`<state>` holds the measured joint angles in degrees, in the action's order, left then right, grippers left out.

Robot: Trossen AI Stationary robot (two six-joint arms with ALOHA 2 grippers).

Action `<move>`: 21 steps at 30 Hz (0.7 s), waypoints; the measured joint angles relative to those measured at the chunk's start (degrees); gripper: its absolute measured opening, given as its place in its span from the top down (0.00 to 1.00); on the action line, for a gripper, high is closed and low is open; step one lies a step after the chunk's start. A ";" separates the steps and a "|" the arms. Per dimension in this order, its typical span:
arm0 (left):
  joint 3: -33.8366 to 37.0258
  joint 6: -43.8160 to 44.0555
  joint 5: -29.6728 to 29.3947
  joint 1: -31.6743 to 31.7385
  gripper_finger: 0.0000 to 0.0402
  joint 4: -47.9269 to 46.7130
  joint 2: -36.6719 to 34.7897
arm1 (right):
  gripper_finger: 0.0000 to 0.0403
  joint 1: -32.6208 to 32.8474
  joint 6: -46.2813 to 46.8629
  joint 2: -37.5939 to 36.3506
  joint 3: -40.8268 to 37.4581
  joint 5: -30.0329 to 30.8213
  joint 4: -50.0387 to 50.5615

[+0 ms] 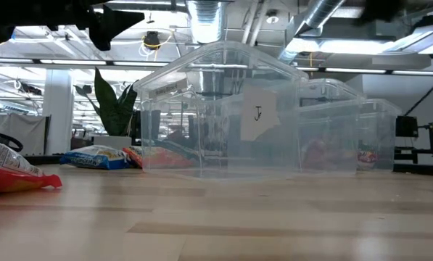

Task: Sort Maruchan noodles
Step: Put the orange noodle pack into the middle transparent bin

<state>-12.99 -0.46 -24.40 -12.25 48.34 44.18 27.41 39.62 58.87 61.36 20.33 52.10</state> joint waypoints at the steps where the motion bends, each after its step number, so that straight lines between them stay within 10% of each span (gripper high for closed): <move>1: 0.00 0.28 0.00 0.00 0.31 0.00 0.00 | 0.31 1.61 4.91 1.49 1.09 -2.46 3.97; 9: 0.00 2.20 0.17 0.00 0.31 0.00 0.00 | 0.31 13.47 30.03 14.57 0.48 -19.06 21.47; 21: 0.00 1.67 0.31 0.00 0.31 0.02 0.02 | 0.31 15.26 33.15 27.82 -9.20 -23.04 21.93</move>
<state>-12.99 1.21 -24.09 -12.25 48.36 44.21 42.68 72.77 86.69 52.17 -2.70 74.03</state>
